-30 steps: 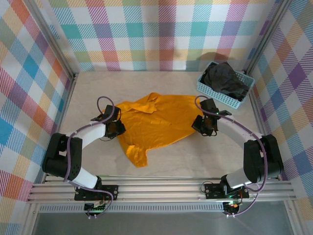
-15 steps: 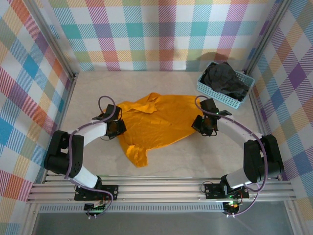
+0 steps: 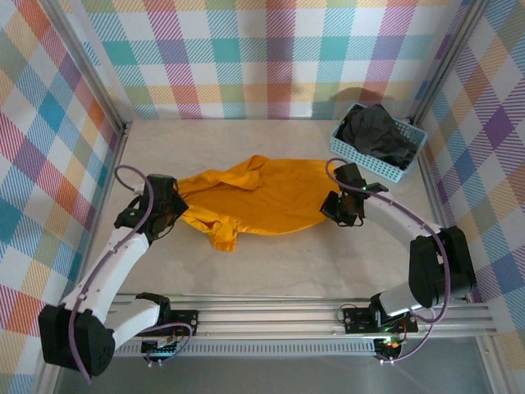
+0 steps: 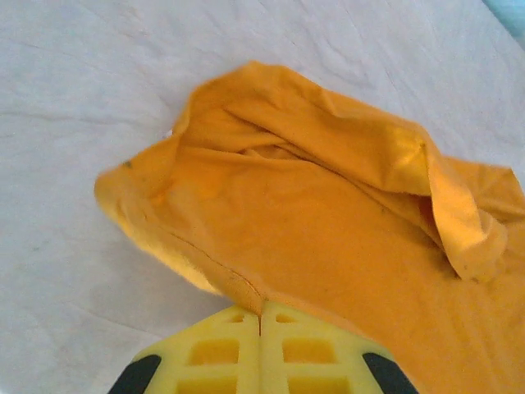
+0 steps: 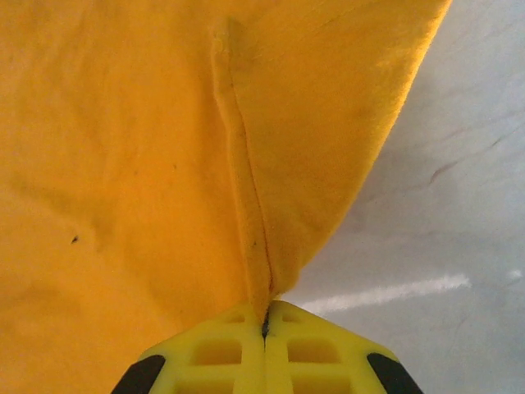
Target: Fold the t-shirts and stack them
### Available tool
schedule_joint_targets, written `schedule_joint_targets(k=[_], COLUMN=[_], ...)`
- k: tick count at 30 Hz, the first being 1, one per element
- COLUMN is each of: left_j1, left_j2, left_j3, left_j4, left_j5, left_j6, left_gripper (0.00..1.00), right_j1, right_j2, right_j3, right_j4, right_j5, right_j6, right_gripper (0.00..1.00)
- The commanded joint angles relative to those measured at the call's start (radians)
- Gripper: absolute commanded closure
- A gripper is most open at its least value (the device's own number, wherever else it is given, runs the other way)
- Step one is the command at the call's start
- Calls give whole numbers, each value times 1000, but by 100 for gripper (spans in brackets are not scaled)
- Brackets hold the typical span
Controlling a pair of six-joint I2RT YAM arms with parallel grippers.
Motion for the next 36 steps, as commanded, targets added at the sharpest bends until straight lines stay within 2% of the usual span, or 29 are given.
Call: schedule_joint_targets(k=[1,2,4,7,11,18,25,28,36], left_j1=[21,21,22,22,22,22,22,22,22], left_j2=[-33,-32,-30,-39,-48,-60,-63,-63,-56], left_j3=[-33,-40,-52,-67,-72,-82,-78,-81,-73], left_j4=[-86,-91,-96,-89,-93,-81,-83,-80,-76], left_j5=[-66,-63,-52,-17,-6,7,7,16,29], left_j6=[-48,-51,-58,-59,-55,-56,-48,-45,-35], left_gripper=[100,100,100,100,100,100,100,100,100], right_j1=[92,96,92,88,82,77,83,83,83], right_j2=[-46,-43,-55,-136,-173,39,273,322,415], right_j3=[-65,-100,-152,-151,-45,86,217,228,284], right_j4=[-37,-23,-23,-105,-232,-198,-182,-131,-121], right_j5=[-3,-30,-25,104,297,296,283,262,229], right_j6=[92,128,169,164,117,120,63,40,10], right_gripper=[100,100,92,71,56,55,62,65,64])
